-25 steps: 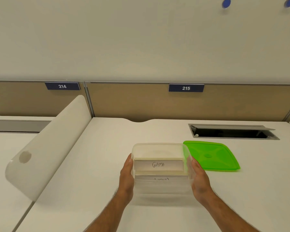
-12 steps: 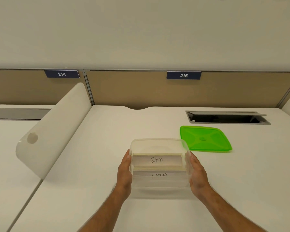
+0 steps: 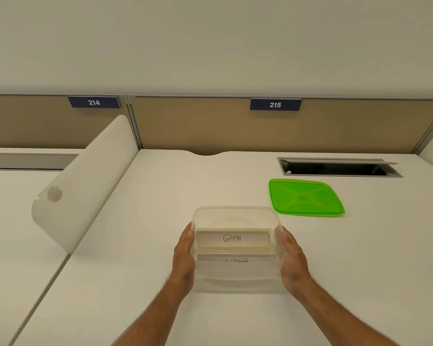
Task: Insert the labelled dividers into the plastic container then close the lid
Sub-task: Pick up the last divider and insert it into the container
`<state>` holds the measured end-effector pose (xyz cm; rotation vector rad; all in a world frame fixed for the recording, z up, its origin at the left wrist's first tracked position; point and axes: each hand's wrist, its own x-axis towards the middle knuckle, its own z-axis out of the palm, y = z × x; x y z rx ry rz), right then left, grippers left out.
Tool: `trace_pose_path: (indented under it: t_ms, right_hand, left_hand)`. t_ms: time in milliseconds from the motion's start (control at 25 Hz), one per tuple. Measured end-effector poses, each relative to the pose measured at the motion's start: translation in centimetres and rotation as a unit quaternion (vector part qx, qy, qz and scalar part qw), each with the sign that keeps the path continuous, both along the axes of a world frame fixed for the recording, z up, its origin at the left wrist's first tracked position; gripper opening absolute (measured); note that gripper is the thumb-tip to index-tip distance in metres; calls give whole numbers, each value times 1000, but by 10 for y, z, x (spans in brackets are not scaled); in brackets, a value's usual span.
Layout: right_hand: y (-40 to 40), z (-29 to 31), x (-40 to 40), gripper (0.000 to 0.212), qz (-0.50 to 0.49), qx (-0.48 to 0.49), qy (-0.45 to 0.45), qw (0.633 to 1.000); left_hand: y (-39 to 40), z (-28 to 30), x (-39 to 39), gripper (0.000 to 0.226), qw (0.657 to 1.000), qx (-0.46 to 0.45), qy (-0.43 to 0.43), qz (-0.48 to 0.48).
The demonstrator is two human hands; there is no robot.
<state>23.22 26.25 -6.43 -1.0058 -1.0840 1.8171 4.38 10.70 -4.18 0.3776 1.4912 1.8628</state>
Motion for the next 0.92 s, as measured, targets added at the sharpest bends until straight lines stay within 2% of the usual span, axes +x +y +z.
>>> trace_pose_path:
  t_ms: [320,480,720,840,920]
  right_hand:
    - [-5,1,-1,37,-10,-7,6,1000]
    - [-7,2,0,38,-12,3,0,1000]
    - [-5,6,6,44,38,40,-46,997]
    - [0,16,12,49,61,113,-108,986]
    - [9,25,17,56,77,179,-174,965]
  left_hand:
    - [-6,0,-2,36,1000,-15,7,5]
    - [-7,5,1,30,1000,-13,9,11]
    - [-10,15,-9,29,998,-45,35,9]
    - [-9,23,-19,47,985,-122,122,20]
    - [-5,31,-22,59,941,-204,271,-4]
